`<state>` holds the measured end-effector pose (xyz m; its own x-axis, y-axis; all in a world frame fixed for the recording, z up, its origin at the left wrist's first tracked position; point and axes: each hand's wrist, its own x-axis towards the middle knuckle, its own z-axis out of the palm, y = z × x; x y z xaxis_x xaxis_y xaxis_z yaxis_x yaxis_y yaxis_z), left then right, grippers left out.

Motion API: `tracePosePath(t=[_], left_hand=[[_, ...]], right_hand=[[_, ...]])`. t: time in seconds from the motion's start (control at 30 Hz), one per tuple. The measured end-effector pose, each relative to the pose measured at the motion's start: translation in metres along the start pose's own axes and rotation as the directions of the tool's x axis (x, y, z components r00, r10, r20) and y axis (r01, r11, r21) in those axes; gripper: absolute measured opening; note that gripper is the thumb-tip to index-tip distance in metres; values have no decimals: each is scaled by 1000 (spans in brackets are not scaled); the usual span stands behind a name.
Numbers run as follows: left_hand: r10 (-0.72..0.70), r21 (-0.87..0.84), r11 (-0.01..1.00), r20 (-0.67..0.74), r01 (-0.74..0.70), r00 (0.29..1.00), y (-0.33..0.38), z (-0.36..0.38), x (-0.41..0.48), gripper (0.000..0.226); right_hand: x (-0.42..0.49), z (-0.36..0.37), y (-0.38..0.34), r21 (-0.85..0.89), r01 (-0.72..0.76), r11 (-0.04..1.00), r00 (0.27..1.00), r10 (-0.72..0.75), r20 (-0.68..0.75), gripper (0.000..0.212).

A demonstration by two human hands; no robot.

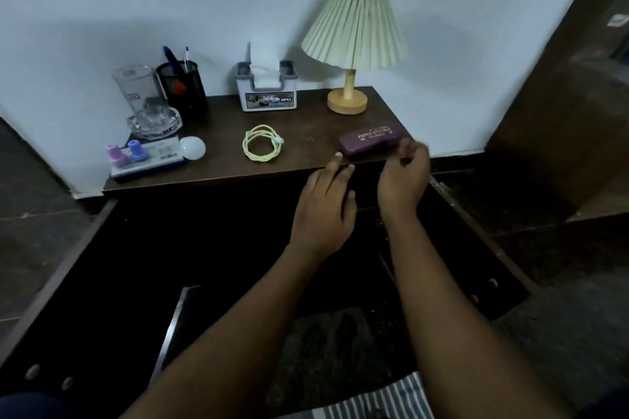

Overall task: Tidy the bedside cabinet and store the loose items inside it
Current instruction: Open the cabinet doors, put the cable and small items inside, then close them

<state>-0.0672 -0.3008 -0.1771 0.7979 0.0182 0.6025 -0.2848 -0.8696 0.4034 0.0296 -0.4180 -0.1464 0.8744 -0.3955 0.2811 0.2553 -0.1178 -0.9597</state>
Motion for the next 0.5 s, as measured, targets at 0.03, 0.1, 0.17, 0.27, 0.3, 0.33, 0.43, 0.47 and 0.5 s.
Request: tracePosePath(t=[0.03,0.1,0.17,0.27,0.3,0.33,0.43,0.47,0.5], left_hand=[[-5,12,1000,-46,6,999,-2,-2,12,47],[-38,82,996,-47,42,998,-8,-10,46,49],[-133,110,987,138,118,982,-12,-9,78,59],[-229,169,970,372,178,900,-23,-4,110,70],[-247,210,962,397,174,884,-25,-3,116,67],[-255,226,958,396,175,882,-25,-4,119,63],[-299,81,954,326,289,897,-22,-9,113,47],[-334,-37,935,238,352,912,-20,-10,105,38],[-406,-164,892,123,422,906,-15,-11,96,30]], right_hand=[[13,-4,-16,-107,135,985,991,-133,23,43],[44,-9,-42,-384,328,863,932,-228,284,73],[82,-4,-39,-621,448,644,822,-24,568,87],[112,-2,-40,-610,573,547,627,187,756,77],[113,-3,-41,-584,567,581,599,195,776,67],[110,-6,-43,-562,560,609,577,200,792,57],[94,-19,-50,-556,538,634,591,187,785,55],[87,-24,-51,-565,511,648,602,199,773,62],[77,-29,-50,-567,499,656,610,199,767,68]])
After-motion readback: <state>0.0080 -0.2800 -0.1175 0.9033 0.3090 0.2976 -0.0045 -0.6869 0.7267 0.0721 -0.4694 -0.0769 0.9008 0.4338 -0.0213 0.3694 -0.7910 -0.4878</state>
